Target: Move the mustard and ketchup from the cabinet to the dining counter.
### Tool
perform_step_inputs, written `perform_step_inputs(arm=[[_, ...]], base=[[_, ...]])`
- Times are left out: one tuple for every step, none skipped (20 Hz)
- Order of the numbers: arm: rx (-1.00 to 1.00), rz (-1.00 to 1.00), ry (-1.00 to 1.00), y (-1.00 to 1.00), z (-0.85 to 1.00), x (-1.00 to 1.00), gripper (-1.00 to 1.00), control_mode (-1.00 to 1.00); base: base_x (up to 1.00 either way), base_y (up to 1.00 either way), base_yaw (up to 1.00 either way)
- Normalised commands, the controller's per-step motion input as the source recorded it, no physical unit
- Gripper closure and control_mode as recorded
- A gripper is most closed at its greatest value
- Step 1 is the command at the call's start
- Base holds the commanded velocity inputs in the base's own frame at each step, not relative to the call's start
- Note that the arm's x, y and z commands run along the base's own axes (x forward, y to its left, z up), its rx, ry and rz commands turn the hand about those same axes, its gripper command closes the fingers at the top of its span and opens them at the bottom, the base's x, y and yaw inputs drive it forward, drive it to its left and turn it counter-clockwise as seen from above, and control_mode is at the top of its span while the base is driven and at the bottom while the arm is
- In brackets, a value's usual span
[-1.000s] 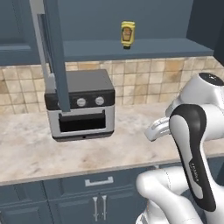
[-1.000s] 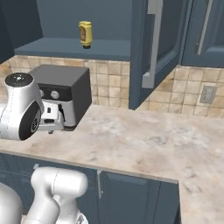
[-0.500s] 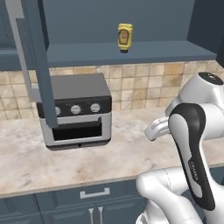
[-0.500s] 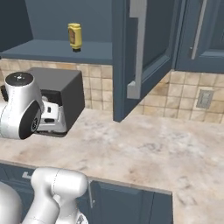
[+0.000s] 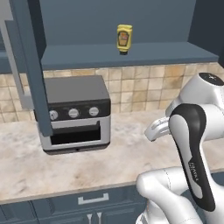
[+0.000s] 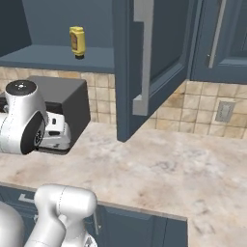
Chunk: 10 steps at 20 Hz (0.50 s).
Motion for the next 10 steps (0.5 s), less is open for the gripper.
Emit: perform_step_inputs(arm=[[0.00, 0.00, 0.00, 0.00, 0.00, 0.00, -1.00, 1.00], [0.00, 0.00, 0.00, 0.00, 0.00, 0.00, -1.00, 1.00], [0.00, 0.00, 0.00, 0.00, 0.00, 0.00, -1.00, 1.00], [0.00, 0.00, 0.00, 0.00, 0.00, 0.00, -1.00, 1.00], [0.00, 0.00, 0.00, 0.00, 0.00, 0.00, -1.00, 1.00], [0.00, 0.00, 0.00, 0.00, 0.00, 0.00, -1.00, 1.00], [0.00, 0.00, 0.00, 0.00, 0.00, 0.00, -1.00, 1.00], [0.00, 0.00, 0.00, 0.00, 0.00, 0.00, -1.00, 1.00], [0.00, 0.00, 0.00, 0.00, 0.00, 0.00, -1.00, 1.00], [0.00, 0.00, 0.00, 0.00, 0.00, 0.00, -1.00, 1.00]], base=[[0.40, -0.23, 0.00], [0.43, -0.24, 0.00], [0.43, -0.24, 0.00], [0.43, -0.24, 0.00], [0.43, -0.22, 0.00], [0.34, -0.21, 0.00], [0.21, -0.16, 0.00], [0.08, -0.06, 0.00], [0.00, 0.00, 0.00], [0.00, 0.00, 0.00]])
